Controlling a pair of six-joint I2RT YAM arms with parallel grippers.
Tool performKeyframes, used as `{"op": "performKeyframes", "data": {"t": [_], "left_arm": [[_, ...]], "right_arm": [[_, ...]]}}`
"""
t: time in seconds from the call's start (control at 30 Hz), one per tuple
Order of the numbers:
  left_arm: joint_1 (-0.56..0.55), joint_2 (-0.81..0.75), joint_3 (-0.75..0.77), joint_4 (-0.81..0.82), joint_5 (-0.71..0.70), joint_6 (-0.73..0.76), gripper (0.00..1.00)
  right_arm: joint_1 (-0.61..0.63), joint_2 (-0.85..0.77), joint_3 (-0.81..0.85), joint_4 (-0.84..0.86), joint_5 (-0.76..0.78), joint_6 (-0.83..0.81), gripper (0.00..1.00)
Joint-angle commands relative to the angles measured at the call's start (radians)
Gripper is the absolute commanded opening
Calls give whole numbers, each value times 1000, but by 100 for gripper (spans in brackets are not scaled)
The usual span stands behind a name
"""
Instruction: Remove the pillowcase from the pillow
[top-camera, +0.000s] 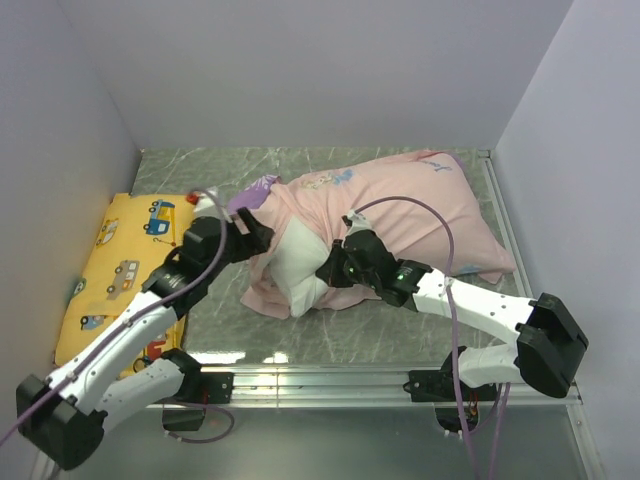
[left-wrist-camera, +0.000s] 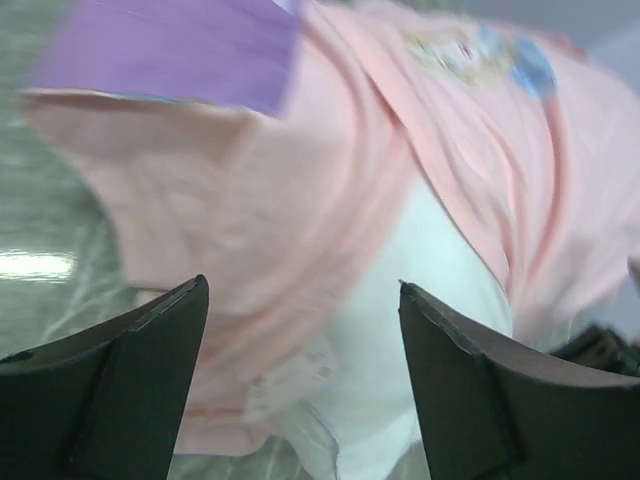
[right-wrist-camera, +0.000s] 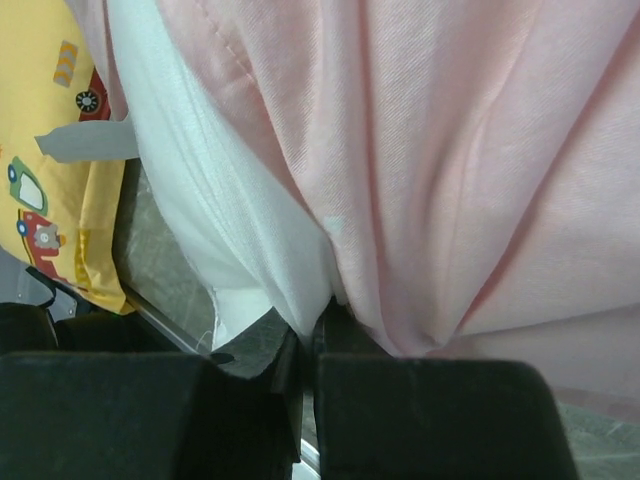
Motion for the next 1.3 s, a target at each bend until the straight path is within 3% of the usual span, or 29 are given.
{"op": "performKeyframes", "data": {"t": [0.0,0.17,0.3,0.4,0.43,0.53,0.6,0.87,1.07,1.17,1.27], "left_arm": [[-107,83,59,-6,-64,65,83],[-164,215,89,-29,-184,45,85],[-149,281,138,-139,-428,-42,75],[-59,269,115,-66,-413,-41,52],[-5,275,111,-47,-378,-39,33],[69,330,134,-6,-354,-32,6],[121,376,154,28,-309,-53,1],[300,606,180,177,-114,-122,1],[279,798,296,229,90,-84,1],[239,806,284,336,222,-61,11],[192,782,254,393,319,-72,34]], "right_arm": [[1,4,61,-46,66,-27,0],[3,-2,82,-73,75,-35,0],[4,-42,84,-111,93,-40,0],[8,-109,56,-141,118,-40,0],[8,-127,43,-148,124,-38,0],[8,-203,13,-177,136,-34,0],[8,-264,0,-200,136,-30,0],[4,-506,-24,-296,162,-21,0],[3,-534,12,-306,112,-30,0],[1,-481,33,-253,51,-40,0],[1,-412,64,-188,18,-44,0]]}}
